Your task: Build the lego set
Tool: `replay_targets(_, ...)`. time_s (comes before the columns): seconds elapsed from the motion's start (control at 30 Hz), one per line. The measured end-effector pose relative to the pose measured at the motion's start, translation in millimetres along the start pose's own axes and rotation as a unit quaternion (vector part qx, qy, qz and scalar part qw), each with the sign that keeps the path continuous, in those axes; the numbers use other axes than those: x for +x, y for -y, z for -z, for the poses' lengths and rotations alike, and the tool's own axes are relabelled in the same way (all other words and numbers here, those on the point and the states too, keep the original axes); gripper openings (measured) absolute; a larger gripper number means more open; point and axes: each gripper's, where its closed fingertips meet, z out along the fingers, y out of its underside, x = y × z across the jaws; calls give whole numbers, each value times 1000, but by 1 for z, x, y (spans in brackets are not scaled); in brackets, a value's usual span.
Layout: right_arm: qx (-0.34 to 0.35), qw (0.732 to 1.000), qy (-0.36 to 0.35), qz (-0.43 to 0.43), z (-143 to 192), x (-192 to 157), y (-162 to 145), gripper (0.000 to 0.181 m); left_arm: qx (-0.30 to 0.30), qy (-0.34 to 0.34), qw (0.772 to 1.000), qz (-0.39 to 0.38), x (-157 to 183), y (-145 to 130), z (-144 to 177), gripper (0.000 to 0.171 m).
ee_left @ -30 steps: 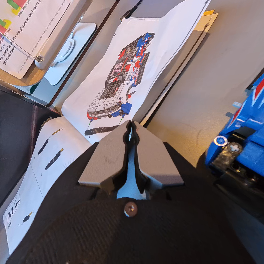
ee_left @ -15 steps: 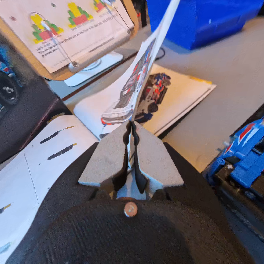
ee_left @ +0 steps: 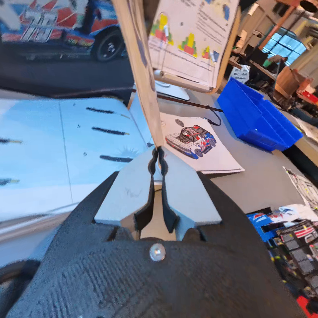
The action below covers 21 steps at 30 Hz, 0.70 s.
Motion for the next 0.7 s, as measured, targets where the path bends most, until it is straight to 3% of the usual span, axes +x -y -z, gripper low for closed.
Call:
replay_targets(0.23,-19,998,10,51,-16,-7,14,14,-20,27,979,200,-22,-24,27,0)
replay_targets(0.33,-24,997,12,73,-24,-8,34,15,-1,11,976,219,-20,-26,51,0)
replay_targets(0.37,-24,996,11,80,-27,-8,41,15,7,9,976,217,-20,-24,61,8)
replay_targets(0.5,-23,995,-4,98,-35,-4,69,15,68,6,986,155,-30,-1,111,18)
replay_targets(0.7,-43,993,-15,113,-58,-5,104,15,129,73,987,-65,-63,28,169,24)
